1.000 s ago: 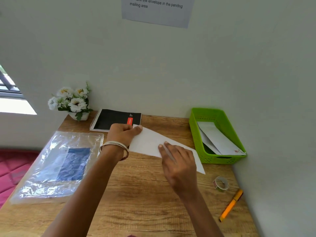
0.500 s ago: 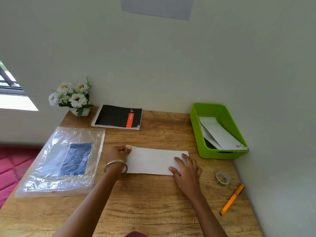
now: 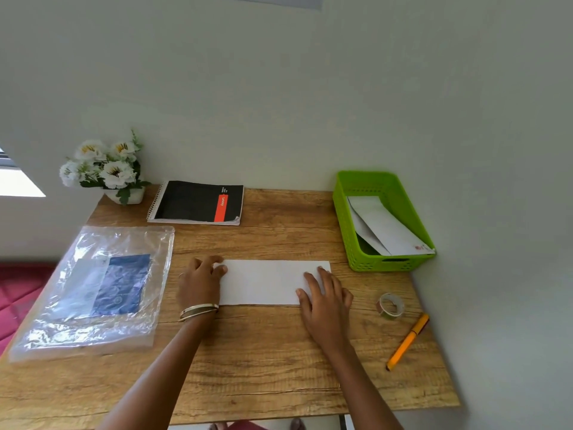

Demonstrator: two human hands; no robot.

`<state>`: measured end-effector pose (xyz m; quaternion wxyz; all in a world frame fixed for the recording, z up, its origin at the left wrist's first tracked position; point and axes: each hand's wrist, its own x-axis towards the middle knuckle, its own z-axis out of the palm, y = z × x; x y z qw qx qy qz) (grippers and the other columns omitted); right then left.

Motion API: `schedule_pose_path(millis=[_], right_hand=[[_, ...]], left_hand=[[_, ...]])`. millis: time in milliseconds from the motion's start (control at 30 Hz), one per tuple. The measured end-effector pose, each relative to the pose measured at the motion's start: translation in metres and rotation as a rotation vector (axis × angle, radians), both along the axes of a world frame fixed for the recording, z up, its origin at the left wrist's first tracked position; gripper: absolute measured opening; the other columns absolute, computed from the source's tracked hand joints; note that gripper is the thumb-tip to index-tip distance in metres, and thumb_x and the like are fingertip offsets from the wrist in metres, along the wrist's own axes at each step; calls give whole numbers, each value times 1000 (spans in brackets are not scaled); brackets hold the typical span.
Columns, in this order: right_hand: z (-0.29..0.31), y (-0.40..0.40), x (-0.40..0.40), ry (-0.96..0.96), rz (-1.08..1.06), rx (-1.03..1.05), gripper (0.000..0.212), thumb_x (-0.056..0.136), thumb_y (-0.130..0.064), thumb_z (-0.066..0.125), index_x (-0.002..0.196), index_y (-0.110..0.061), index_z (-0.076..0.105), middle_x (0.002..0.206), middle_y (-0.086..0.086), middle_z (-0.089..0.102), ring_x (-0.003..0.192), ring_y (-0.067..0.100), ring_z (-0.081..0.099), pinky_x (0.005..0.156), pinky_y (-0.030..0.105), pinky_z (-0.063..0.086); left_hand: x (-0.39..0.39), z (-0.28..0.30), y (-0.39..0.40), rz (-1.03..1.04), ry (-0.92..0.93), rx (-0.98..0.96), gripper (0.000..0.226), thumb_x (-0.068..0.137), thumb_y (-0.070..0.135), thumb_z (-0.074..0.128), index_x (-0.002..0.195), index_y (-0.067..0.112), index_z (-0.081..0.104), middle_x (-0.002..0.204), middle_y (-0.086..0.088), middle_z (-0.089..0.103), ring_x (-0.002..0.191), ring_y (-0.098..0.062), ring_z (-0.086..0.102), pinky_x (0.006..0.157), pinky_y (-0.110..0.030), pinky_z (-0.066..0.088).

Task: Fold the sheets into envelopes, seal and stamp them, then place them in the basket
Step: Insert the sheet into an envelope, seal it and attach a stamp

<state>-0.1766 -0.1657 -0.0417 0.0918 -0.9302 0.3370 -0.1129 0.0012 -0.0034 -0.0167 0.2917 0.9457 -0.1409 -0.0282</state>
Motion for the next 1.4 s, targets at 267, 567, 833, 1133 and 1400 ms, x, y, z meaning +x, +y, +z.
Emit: schedule_pose_path(millis=[267,567,833,1133,1400], right_hand=[[34,-26,-31,-387,6,376,39,85,-36,53,118,-18,64,123,4,60,117,23,49,97,43,41],[46,-68,-110,-344,-384,134,17,74,-30,79,85,-18,74,92,6,62,94,30,47,78,45,46],[33,-63,-111,-401,-331,193,7,76,-23,77,77,-21,70,91,0,57,94,23,46,77,44,46],[60,-53,-125,-787,-141,750,18,88,-37,59,93,-21,64,98,5,71,100,25,65,87,54,49],[84,-37,-110,-803,-31,864,9,90,-26,61,91,-18,65,93,5,73,95,23,65,83,43,51]], left_hand=[[-23,14,-25,35,-73,183,37,86,21,61,123,22,57,117,-15,48,109,-37,46,88,-52,42],[-86,48,-106,-600,-15,-272,14,84,12,62,93,18,71,97,-2,62,75,-15,61,68,-24,46],[-149,32,-127,-873,186,-194,22,82,11,63,100,20,70,98,1,64,80,-10,59,78,-26,49],[-148,65,-131,-528,778,-597,22,84,12,66,107,13,64,79,-4,73,73,-16,70,65,-31,52],[-149,86,-124,-428,936,-774,28,77,1,71,103,10,64,72,-9,72,64,-16,66,57,-23,51]])
